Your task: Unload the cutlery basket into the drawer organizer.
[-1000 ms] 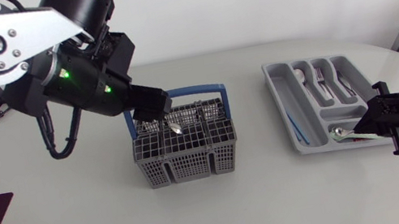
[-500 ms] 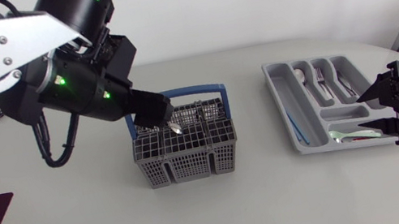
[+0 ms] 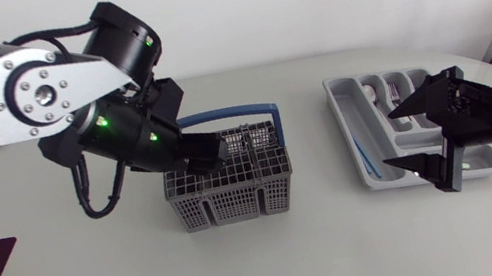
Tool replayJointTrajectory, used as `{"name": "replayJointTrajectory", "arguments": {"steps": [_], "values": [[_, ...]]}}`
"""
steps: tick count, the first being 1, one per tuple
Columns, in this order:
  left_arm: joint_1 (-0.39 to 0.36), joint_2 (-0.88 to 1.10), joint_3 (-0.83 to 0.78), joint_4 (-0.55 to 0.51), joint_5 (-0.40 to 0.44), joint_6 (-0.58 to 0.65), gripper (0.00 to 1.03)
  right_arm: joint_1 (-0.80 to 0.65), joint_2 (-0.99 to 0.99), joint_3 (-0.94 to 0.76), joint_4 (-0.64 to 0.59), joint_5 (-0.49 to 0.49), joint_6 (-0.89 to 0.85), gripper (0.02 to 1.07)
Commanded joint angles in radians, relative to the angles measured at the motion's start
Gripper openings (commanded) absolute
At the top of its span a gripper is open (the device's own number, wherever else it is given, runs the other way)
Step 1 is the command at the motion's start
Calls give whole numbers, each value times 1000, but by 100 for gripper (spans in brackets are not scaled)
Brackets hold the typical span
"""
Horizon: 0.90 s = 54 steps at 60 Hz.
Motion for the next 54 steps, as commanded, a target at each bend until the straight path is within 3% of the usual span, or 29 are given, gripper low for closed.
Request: {"name": "replayJointTrajectory", "arguments": {"steps": [1,16,37,44,54], "values": [[36,65,-24,13,41,-45,96,65,-41,-31,-3,-1,125,102],[104,140,-13,104,128,-115,96,238,-117,-84,32,61,259,102],[130,203,19,184,219,-187,90,258,-140,-129,55,63,265,102],[128,203,22,194,219,-206,83,258,-136,-135,61,65,259,102],[133,181,25,193,219,-217,83,256,-131,-141,67,63,251,102]]}}
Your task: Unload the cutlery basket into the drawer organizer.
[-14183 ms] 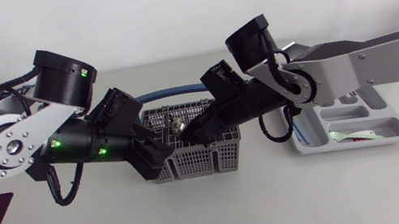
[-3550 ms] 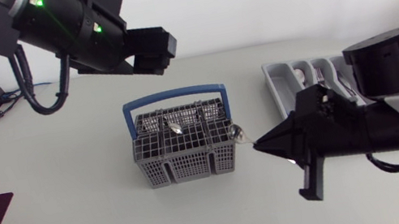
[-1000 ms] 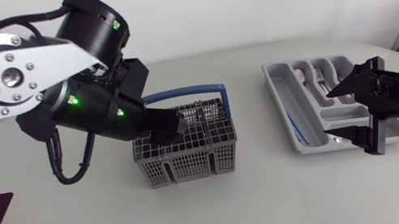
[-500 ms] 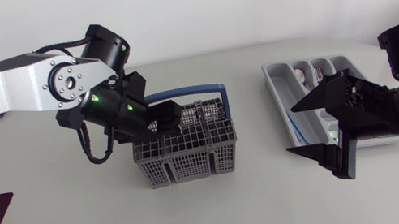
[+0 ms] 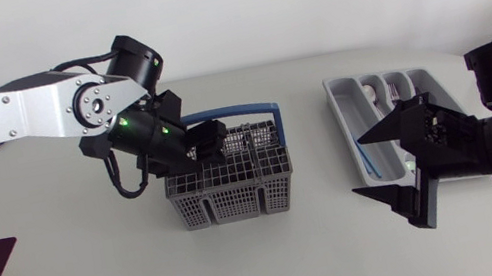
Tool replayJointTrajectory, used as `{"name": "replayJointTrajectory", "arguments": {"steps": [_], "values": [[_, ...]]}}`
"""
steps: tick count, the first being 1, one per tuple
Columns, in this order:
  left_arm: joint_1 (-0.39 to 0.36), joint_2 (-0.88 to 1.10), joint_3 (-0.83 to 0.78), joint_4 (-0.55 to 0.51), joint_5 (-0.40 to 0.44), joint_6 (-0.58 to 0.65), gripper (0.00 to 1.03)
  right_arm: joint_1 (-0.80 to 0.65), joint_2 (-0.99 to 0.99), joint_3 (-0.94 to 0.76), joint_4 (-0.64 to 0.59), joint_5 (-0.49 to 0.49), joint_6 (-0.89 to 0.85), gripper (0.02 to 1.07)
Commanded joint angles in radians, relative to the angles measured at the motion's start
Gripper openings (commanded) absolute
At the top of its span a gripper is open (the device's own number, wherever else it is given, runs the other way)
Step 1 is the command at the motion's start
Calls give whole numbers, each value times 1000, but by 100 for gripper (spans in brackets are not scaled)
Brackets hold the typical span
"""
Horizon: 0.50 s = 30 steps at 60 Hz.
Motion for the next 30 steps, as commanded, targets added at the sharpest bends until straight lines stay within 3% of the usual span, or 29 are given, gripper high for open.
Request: {"name": "replayJointTrajectory", "arguments": {"steps": [1,30], "values": [[9,1,21,8,19,-38,83,5,4,-28,8,4,10,102],[3,-64,30,-12,20,-51,83,7,9,-46,19,8,-8,102]]}}
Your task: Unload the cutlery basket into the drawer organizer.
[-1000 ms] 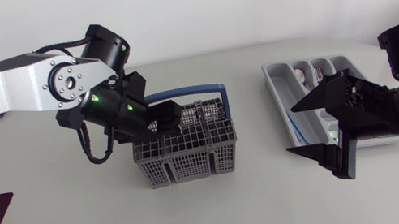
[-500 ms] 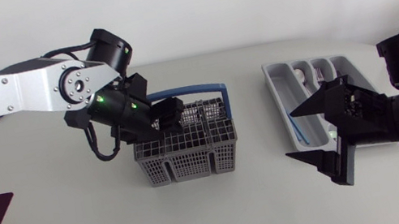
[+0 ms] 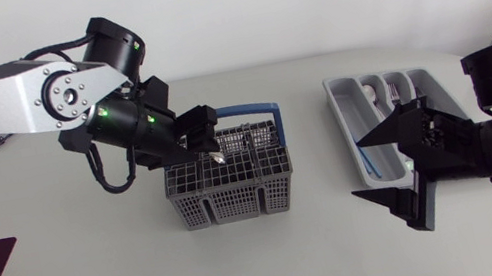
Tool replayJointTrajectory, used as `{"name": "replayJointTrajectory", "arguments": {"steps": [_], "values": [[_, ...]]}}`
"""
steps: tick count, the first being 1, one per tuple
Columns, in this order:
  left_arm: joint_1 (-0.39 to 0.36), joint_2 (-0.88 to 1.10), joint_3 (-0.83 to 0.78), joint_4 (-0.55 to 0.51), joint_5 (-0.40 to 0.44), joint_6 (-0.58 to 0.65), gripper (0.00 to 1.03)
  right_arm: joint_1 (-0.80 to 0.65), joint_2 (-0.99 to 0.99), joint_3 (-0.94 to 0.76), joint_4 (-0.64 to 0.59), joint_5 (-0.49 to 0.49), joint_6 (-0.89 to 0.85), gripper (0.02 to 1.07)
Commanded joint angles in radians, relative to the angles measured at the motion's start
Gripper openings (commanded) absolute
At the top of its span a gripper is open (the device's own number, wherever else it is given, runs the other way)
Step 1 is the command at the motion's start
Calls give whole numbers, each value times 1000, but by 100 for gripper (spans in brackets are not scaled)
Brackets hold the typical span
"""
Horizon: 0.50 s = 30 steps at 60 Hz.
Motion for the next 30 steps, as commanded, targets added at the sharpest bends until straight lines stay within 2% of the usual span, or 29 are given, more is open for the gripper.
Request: {"name": "replayJointTrajectory", "arguments": {"steps": [1,8,10,14,25,27,30], "values": [[-9,12,30,-4,9,-32,83,7,-3,-32,4,8,-7,102],[-17,32,41,-4,9,-32,82,7,-15,-38,-1,9,-9,102],[-17,37,43,-1,9,-38,73,7,-17,-39,-1,11,-10,102],[-17,48,47,3,9,-46,68,7,-18,-42,-1,14,-12,102],[-18,85,57,3,9,-47,65,7,-21,-45,1,14,-12,102],[-18,86,58,3,9,-53,60,7,-21,-48,4,14,-12,102],[-18,91,61,3,9,-56,59,12,-20,-50,8,20,-12,102]]}}
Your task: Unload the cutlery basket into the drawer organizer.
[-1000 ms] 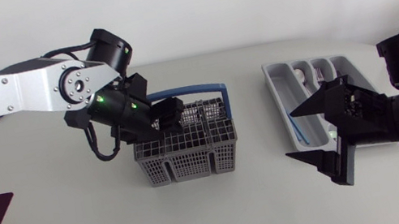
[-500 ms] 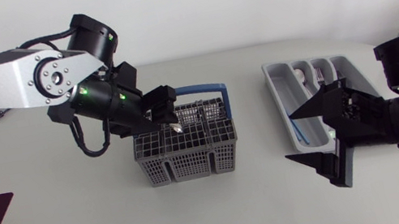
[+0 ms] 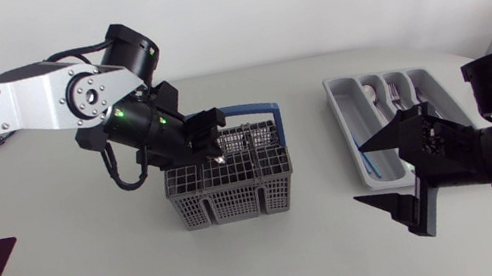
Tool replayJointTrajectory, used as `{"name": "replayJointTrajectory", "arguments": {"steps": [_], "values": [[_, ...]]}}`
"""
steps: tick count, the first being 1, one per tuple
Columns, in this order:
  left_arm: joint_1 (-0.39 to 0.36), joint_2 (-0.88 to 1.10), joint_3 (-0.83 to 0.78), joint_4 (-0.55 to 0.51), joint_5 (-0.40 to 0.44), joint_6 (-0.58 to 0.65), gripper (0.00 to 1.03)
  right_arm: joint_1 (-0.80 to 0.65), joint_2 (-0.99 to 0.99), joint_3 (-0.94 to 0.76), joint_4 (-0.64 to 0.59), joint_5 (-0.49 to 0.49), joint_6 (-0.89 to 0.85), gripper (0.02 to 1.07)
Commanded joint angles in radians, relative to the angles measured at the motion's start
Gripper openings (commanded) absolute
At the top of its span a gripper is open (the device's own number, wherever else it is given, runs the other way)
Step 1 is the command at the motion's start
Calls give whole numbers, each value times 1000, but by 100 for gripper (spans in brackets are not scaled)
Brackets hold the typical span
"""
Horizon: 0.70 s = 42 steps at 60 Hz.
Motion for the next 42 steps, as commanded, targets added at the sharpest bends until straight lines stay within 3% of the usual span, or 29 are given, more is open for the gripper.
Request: {"name": "replayJointTrajectory", "arguments": {"steps": [1,16,27,42], "values": [[-10,27,31,3,9,-32,59,11,-6,-27,8,9,-8,102],[-19,47,40,8,19,-32,54,19,-12,-36,7,10,-7,102],[-19,57,40,15,29,-42,28,19,-22,-41,4,10,-7,102],[-17,65,29,21,35,-45,21,19,-25,-48,4,12,-8,102]]}}
